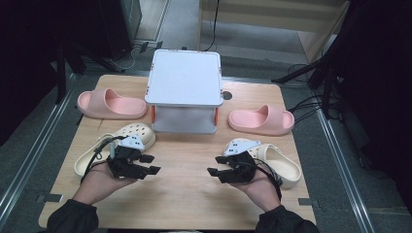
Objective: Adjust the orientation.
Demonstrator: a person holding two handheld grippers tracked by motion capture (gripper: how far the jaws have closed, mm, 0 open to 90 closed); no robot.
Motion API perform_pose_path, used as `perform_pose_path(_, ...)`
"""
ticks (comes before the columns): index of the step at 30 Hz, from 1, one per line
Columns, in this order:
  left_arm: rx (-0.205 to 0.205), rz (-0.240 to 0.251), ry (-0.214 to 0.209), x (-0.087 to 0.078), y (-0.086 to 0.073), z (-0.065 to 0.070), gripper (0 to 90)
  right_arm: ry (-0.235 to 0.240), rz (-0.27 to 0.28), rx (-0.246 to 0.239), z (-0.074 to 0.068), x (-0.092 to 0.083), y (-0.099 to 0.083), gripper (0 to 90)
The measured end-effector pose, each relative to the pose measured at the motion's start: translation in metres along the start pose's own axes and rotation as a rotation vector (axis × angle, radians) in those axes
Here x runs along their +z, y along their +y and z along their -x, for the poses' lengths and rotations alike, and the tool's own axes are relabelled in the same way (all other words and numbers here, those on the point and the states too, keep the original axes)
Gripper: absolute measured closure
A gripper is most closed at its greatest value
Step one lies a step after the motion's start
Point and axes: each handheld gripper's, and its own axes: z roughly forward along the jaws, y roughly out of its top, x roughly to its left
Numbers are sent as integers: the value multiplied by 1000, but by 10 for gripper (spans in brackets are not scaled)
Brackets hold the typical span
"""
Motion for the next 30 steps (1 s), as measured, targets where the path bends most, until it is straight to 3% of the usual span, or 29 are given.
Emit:
perform_pose_path(4, -28, 11, 12, -14, -5, -4, 490, 2, -12, -22, -1, 4, 2, 461)
perform_pose_path(9, -61, 12, 61, -34, -15, -15, 495, 4, -31, -53, -3, 8, 3, 454)
perform_pose_path(20, -138, 3, 139, -63, -38, -40, 477, -12, -42, -59, -2, 9, 2, 448)
perform_pose_path(26, -176, -34, 188, -62, -48, -55, 472, -15, -53, -64, -2, 11, 2, 446)
perform_pose_path(30, -184, -66, 196, -53, -50, -65, 475, -21, -65, -64, -3, 12, 2, 443)
